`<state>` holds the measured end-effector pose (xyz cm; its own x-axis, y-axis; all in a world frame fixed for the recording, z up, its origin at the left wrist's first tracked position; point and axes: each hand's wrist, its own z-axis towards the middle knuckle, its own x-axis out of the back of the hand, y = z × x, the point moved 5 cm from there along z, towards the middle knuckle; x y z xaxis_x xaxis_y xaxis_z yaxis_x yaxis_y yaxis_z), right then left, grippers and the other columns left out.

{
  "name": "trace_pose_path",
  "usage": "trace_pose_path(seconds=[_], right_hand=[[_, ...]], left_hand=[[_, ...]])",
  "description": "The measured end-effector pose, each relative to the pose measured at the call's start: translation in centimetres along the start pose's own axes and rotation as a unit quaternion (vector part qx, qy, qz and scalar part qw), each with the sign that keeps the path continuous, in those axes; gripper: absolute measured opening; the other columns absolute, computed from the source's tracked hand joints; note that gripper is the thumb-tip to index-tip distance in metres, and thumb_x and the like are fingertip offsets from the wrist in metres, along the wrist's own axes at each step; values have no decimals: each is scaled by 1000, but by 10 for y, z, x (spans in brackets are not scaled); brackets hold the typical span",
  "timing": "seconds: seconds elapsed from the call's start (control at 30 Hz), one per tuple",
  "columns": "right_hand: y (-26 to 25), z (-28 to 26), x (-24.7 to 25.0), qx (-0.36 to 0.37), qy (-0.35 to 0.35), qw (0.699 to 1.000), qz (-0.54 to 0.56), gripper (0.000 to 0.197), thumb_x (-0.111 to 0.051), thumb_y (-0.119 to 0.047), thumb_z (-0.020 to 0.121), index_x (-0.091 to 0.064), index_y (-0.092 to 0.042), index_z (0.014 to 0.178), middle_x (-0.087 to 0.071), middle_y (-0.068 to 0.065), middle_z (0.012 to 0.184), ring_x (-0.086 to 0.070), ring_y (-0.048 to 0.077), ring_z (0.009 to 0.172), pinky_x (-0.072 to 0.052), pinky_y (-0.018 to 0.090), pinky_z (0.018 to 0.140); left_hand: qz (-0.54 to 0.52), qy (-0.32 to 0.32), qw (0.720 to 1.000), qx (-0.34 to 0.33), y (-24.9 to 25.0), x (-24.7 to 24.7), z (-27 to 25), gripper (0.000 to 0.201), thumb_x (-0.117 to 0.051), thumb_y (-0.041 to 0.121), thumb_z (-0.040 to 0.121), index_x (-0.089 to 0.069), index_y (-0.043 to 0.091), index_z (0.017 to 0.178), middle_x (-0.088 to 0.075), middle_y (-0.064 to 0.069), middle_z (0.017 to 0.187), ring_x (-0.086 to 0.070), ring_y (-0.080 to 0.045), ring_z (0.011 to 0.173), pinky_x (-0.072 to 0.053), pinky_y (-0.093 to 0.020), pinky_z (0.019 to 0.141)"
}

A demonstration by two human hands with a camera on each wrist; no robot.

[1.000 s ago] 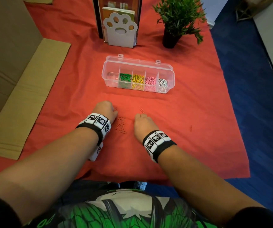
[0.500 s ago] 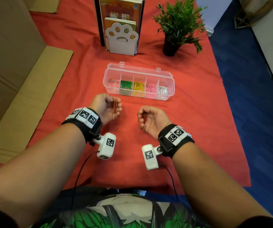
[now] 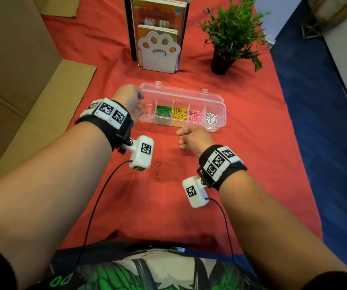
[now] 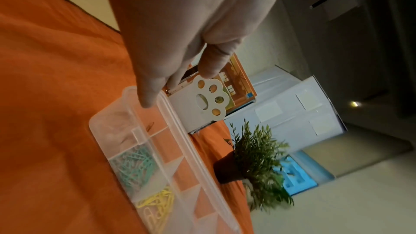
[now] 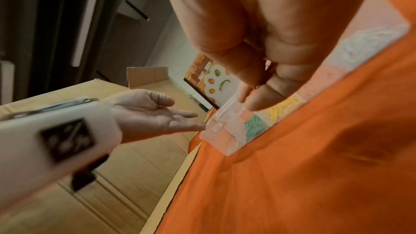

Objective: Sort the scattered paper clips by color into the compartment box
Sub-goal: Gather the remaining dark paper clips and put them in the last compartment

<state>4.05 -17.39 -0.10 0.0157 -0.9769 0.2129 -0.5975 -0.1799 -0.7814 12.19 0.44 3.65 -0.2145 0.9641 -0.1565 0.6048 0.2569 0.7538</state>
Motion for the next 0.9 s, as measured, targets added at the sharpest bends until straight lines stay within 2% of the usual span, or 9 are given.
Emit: trace_pose_path(seconds=[0.13, 0.23, 0.3, 0.37, 0.47, 0.53, 0.63, 0.73, 0.9], right_hand=[[-35, 10, -5, 69, 32, 997, -27, 38, -36, 10, 87, -56, -18, 71, -55, 1, 70, -54, 13, 59, -53, 27, 64], [-69, 21, -22, 130, 66, 988, -45, 41, -37, 4, 83, -56, -28, 65, -57, -3, 68, -59, 19, 66, -57, 41, 80], [-88, 29, -37, 160, 80, 982, -64, 37, -37, -2, 78, -58, -29, 63, -60, -5, 70, -63, 26, 77, -55, 48, 85], [-98, 38, -56, 168, 61, 980, -84, 36, -37, -4, 79, -64, -26, 77, -65, 1, 85, -64, 29, 91, -53, 46, 90], [-104, 43, -82, 134, -12, 976, -168, 52, -35, -3, 80, -57, -18, 125, -62, 11, 122, -59, 28, 112, -47, 39, 99], [-106, 38, -82, 124, -19, 977, -170, 59, -35, 1, 79, -49, -15, 134, -56, 13, 132, -54, 29, 121, -45, 41, 103], [-104, 29, -58, 151, 49, 973, -166, 50, -39, 6, 80, -58, -12, 122, -61, 12, 125, -56, 29, 118, -46, 42, 101], [-86, 15, -36, 163, 64, 972, -159, 34, -40, 1, 79, -64, -23, 83, -68, 5, 94, -64, 24, 93, -53, 41, 91], [-22, -7, 0, 122, 38, 919, -372, 28, -44, -2, 83, -68, -13, 91, -70, 10, 100, -63, 25, 93, -49, 28, 87]], left_hand=[[182, 58, 978, -89, -14, 23, 3, 22, -46, 6, 83, -63, 22, 82, -57, 2, 78, -55, -16, 77, -49, -33, 75], [205, 105, 966, -115, -37, 44, -4, 22, -47, 4, 76, -61, 21, 76, -58, -1, 75, -53, -19, 72, -44, -31, 70], [240, 109, 958, -109, -49, 55, -10, 23, -47, 2, 78, -63, 16, 87, -57, -1, 68, -50, -18, 59, -42, -26, 62], [280, 105, 949, -98, -58, 62, -15, 24, -47, 2, 80, -64, 13, 93, -59, -5, 69, -51, -20, 59, -43, -25, 63], [316, 102, 939, -84, -68, 70, -19, 15, -52, 8, 80, -64, 17, 83, -69, -17, 83, -63, -31, 73, -53, -36, 76], [337, 82, 936, -62, -75, 72, -22, 12, -54, 7, 79, -64, 14, 80, -65, -12, 68, -59, -30, 63, -55, -40, 77], [369, 46, 927, -49, -84, 69, -23, 17, -59, 5, 76, -63, 19, 68, -61, -4, 63, -55, -24, 58, -56, -37, 76], [420, 21, 906, -54, -93, 59, -27, 11, -66, 6, 75, -71, 12, 82, -63, -7, 68, -59, -23, 65, -55, -33, 78], [525, 12, 847, -77, -104, 41, -34, 17, -74, 20, 73, -73, 12, 87, -73, -8, 90, -67, -23, 86, -50, -28, 80]])
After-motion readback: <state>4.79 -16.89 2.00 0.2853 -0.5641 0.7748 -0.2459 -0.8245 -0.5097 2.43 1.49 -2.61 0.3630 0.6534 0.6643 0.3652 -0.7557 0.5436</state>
